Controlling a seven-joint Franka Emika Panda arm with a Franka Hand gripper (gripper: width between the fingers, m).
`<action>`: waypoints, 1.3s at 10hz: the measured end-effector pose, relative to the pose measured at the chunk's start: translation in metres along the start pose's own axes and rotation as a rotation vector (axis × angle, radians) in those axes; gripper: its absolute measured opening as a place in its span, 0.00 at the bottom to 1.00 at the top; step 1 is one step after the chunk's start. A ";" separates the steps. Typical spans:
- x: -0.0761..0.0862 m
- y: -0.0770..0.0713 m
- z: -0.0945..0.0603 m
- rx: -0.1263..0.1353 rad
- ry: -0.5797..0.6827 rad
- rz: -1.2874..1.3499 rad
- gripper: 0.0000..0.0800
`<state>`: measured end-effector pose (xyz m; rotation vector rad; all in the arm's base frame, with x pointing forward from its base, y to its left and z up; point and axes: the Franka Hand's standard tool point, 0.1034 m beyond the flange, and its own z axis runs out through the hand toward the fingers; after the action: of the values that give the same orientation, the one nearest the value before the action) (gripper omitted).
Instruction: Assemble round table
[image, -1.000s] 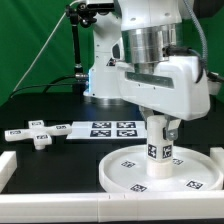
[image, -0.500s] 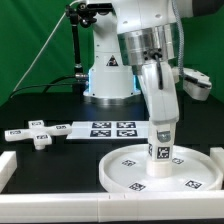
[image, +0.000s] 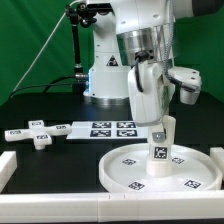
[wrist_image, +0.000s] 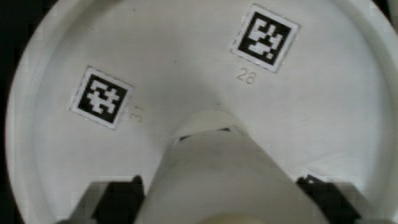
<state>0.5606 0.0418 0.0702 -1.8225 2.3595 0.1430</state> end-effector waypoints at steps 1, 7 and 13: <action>-0.002 -0.001 -0.001 -0.008 0.004 -0.090 0.65; -0.003 -0.001 0.000 -0.010 0.005 -0.553 0.81; -0.009 -0.008 -0.005 -0.055 0.057 -1.283 0.81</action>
Offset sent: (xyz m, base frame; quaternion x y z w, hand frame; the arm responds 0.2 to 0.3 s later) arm 0.0000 0.0000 0.0000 0.0000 0.0000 -0.1938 0.9810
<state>0.5699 0.0477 0.0769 -2.9214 0.8121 -0.0137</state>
